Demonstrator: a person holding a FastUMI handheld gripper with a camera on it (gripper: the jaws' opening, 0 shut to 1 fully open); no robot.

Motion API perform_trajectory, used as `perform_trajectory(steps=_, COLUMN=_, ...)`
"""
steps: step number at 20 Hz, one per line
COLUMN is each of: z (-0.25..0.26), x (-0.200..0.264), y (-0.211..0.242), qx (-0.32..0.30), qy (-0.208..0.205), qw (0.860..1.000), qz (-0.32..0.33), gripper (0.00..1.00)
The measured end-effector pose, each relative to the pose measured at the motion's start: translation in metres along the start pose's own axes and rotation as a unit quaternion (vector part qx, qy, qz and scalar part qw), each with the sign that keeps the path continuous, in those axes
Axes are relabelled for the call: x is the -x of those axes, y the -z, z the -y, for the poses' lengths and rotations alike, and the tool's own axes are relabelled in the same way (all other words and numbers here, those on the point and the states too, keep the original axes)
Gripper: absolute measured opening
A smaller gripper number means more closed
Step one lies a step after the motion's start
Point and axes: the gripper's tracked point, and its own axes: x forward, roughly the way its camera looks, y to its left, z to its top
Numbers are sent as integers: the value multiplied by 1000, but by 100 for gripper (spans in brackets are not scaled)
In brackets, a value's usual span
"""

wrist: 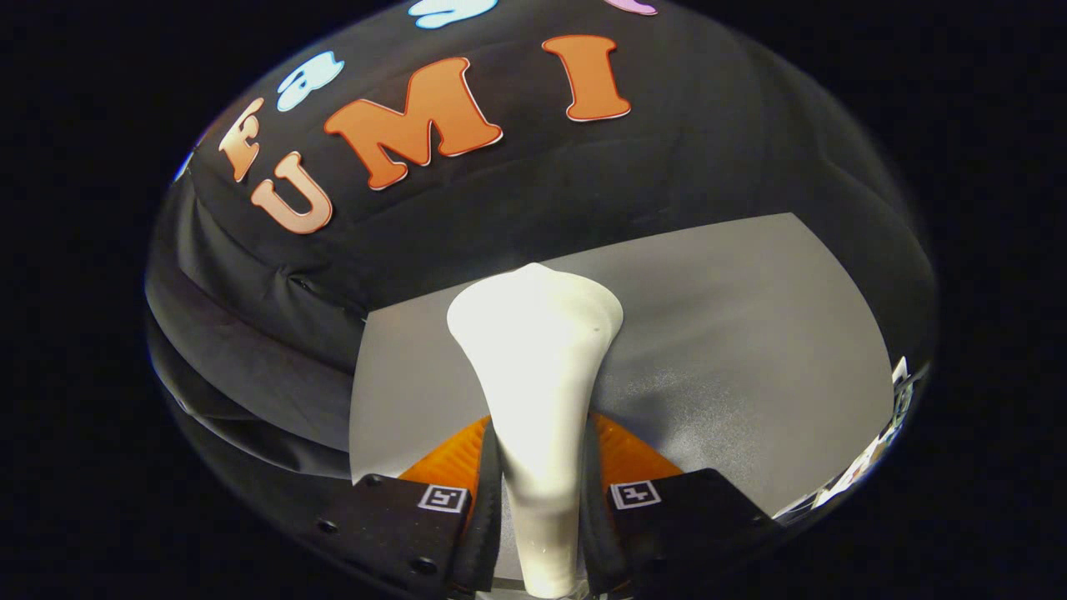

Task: Iron the clothes twice with a garment steamer, once on the left side and once on the right side.

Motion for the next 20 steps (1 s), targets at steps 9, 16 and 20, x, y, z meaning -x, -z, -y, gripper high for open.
perform_trajectory(steps=9, z=7, x=65, y=-16, qx=-22, qy=-5, qw=989, qz=145, gripper=48)
perform_trajectory(steps=16, z=-2, x=143, y=-13, qx=-26, qy=-7, qw=966, qz=256, gripper=47)
perform_trajectory(steps=20, z=-19, x=192, y=-5, qx=-13, qy=-2, qw=952, qz=307, gripper=48)
